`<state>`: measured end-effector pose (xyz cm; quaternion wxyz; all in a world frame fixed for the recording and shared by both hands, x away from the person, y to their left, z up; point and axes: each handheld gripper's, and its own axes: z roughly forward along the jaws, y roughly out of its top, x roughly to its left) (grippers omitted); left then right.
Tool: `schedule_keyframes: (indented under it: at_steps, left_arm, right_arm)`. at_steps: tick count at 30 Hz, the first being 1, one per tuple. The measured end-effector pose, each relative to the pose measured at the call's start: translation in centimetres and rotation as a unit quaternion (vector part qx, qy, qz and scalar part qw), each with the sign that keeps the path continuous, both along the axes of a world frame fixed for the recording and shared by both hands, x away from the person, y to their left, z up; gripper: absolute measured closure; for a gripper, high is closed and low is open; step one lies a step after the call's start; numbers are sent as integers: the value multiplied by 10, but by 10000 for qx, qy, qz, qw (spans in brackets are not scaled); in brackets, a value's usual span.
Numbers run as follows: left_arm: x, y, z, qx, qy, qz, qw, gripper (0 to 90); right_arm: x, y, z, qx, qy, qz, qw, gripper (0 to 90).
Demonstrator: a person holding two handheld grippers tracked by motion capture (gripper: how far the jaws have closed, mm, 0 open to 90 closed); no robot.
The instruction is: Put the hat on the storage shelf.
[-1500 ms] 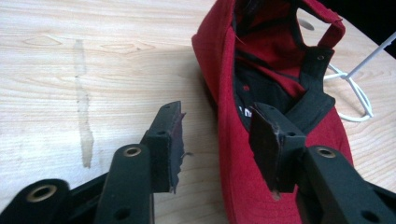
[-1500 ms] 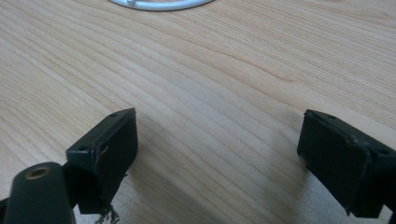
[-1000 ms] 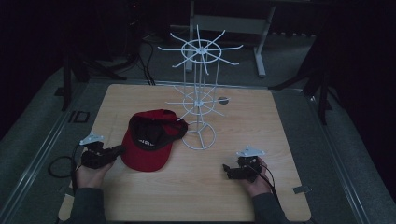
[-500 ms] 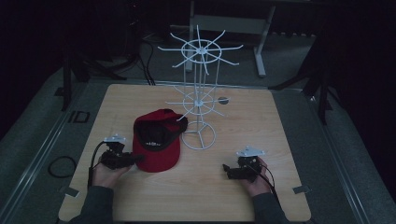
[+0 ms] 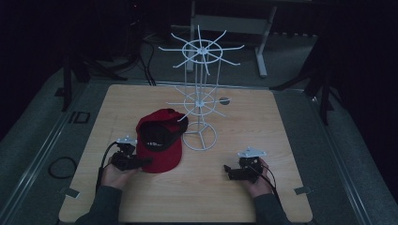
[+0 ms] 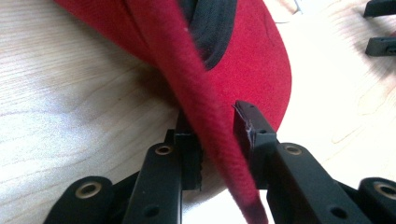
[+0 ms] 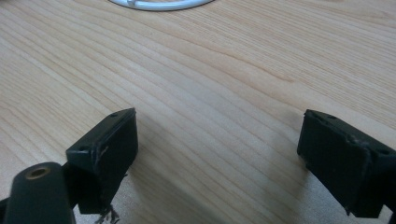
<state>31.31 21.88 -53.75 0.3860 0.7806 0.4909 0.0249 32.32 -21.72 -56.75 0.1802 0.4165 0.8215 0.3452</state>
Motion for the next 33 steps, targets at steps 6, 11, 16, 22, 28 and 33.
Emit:
schedule_keyframes:
  at_steps: [6,11,16,22,28,33]
  left_arm:
    - [-7,8,6,-200,-256,254,9991,831]
    - [-11,14,13,-179,-517,577,9968,858]
    - [-13,19,18,12,-748,967,9925,859]
    - [-12,20,20,147,-867,1011,9910,858]
    - [-14,21,26,213,-1051,1048,9887,858]
    - [-15,24,33,218,-1236,1166,9852,858]
  right_arm:
    - [0,0,0,0,-1,-2,10000,121]
    - [0,0,0,-2,0,-1,10000,121]
    - [0,0,0,-2,-2,1,10000,121]
    - [0,0,0,-1,0,0,10000,121]
    - [0,0,0,-1,0,0,10000,121]
    - [0,0,0,2,2,-1,10000,121]
